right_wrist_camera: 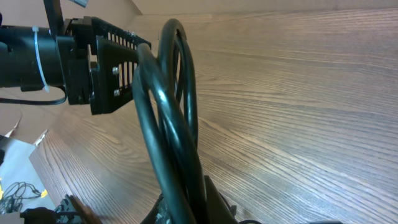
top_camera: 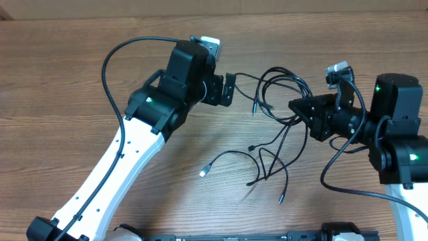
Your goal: Untangle cables
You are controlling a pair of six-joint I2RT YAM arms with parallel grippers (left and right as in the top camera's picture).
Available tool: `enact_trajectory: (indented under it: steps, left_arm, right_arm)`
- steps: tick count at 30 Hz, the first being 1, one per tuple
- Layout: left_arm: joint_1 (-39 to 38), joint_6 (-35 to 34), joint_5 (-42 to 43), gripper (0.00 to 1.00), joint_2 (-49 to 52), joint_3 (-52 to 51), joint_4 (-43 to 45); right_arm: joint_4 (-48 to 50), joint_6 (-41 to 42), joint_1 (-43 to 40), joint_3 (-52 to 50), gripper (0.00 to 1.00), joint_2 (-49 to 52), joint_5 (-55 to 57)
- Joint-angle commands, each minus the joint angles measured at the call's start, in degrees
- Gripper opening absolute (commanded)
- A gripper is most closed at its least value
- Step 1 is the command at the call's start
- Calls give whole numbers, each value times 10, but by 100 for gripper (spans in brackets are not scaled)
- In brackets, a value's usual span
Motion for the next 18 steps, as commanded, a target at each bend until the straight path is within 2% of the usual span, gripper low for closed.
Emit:
enact_trajectory:
  steps: [1,3,6,9,11,13,16,18]
  left_arm:
    - [21,13,-50,100,-12,7,-2]
    - [21,13,-27,100,-12,7,1]
    - [21,18,58,100,-12,7,14]
    - [21,89,136,100,-12,7,25]
    - [21,143,140,100,-12,7,21]
    - [21,172,89,100,-12,7,7]
    - [21,167,-53,100,-12,7,-23]
    - [21,160,-73,100,-12,7,-35]
  right_arm:
    - [5,-7,-2,5,4,-7,-3]
    - [5,-7,-2,5,4,-7,-3]
    - [5,-6,-2,5,4,-7,11]
    - [5,-7,-2,5,4,-7,11]
    - [3,-7,-2,5,4,-7,12]
    - [1,-7,-2,5,4,-7,11]
    - [-1,-7,-2,5,4,-7,12]
    - [0,-7,-2,5,4,-7,12]
